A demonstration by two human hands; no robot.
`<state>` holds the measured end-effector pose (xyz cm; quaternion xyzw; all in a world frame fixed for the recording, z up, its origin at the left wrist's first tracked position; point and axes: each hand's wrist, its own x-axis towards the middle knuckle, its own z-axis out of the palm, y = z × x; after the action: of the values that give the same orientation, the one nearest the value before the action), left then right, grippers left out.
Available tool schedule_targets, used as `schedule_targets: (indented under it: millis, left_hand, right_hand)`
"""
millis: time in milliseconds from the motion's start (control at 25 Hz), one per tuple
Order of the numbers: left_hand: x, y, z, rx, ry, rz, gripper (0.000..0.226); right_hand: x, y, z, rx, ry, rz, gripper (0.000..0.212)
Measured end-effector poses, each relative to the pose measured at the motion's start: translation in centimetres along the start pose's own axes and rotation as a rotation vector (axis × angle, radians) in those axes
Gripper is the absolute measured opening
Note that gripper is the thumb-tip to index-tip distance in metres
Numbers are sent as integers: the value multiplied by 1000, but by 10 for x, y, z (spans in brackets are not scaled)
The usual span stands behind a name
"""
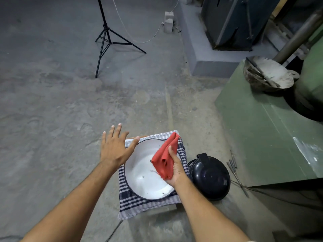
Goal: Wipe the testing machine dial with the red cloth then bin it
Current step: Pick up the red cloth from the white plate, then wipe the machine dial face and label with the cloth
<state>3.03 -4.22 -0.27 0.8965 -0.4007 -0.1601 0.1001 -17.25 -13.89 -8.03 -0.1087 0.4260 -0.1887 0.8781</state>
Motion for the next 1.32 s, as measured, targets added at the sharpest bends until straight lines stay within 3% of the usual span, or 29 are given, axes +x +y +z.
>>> schedule_targets:
  millis: [80, 200, 400, 520, 640, 680, 760, 880, 1080, 1240, 1320]
  left_hand:
    - [2, 10, -2, 1, 17, 26, 89]
    - [-1, 18, 4, 17, 18, 53, 72]
    - [-15, 19, 18, 53, -5, 69, 65]
    - [-21, 14, 22, 62, -17, 56, 65]
    - [-25, 7, 24, 56, -20, 51, 64]
    - [-25, 6, 23, 60, -20, 53, 63]
    - [-26, 1, 22, 72, -24, 47, 61]
    - [-23, 0, 16, 83, -30, 45, 58]
    - [-14, 31, -5, 93, -10, 95, 57]
    - [-2, 82, -32, 110, 24, 189, 54]
    - [2, 119, -47, 114, 55, 255, 53]
  right_hand:
    - [-5, 1, -3, 16, 22, -28, 62]
    - [-9, 7, -3, 19, 116, -4, 42]
    - [-15, 20, -26, -282, 249, 87, 70]
    - [-24, 27, -32, -280, 181, 109, 41]
    - [-20, 31, -31, -201, 237, 42, 78]
    - [-18, 30, -28, -194, 240, 1, 79]
    - [-11, 31, -29, -158, 181, -63, 74]
    - [-14, 22, -25, -61, 15, -11, 53]
    - [-47, -5, -17, 100, -301, -170, 86]
    - [-80, -50, -21, 182, -497, -395, 85]
    - [-105, -88, -28, 162, -484, -436, 75]
